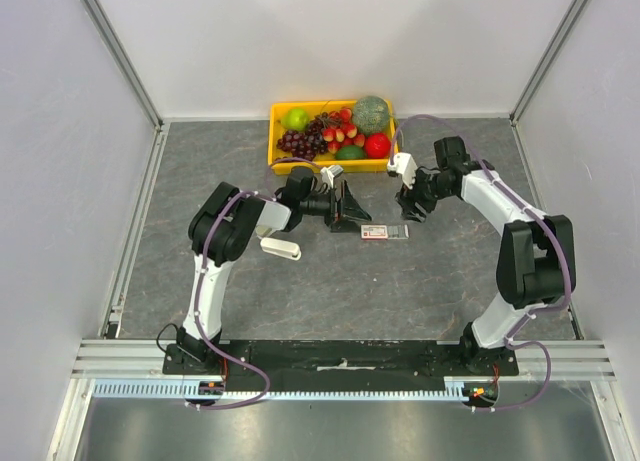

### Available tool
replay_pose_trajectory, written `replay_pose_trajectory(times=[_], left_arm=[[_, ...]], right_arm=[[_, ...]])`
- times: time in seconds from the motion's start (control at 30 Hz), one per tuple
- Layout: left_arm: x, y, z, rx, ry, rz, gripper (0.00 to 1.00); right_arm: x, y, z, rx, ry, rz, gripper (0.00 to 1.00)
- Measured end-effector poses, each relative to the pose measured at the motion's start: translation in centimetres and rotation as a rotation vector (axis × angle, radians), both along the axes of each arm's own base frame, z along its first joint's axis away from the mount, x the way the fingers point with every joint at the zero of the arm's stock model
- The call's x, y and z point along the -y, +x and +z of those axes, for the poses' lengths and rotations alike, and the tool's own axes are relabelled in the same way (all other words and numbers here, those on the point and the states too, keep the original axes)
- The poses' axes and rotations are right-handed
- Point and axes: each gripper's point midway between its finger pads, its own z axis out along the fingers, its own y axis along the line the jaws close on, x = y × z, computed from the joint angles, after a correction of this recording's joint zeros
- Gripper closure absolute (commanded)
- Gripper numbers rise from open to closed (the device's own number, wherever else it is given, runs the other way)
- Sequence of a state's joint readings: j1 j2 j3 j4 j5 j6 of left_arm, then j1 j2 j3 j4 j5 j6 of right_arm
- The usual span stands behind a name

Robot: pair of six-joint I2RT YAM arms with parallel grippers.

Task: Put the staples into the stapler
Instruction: Open the staple box at the center of the board, then open the stapler at the center of the board.

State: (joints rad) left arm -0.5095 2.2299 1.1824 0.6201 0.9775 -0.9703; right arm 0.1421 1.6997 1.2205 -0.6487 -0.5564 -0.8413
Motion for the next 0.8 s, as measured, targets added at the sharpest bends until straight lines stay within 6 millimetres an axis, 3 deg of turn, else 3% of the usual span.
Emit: replay_pose_trajectory(times=[0.13,0.43,0.57,0.8], left_arm=[[-0.2,-0.1,0.0,0.009,0.014,-0.005,0.0],[-2.2,0.5,0.3,0.044,0.078,0.004,0.0],[-3.3,1.5,2.8,0.101,0.071,0.017,0.0],[-5.2,3.2,9.5,0.297,0.068,-0.007,0.0]], right_arm=[[-0.6,0.4,1.2,-0.011,0.06,-0.117,0.3],[-2.0,-1.5,1.1,-0.106,0.146,-0.196,0.32],[-2.2,-1.3,1.0,-0.124,0.171,-0.239,0.33],[-2.7,-1.6,0.0,-0.164,0.187,-0.28,0.33]])
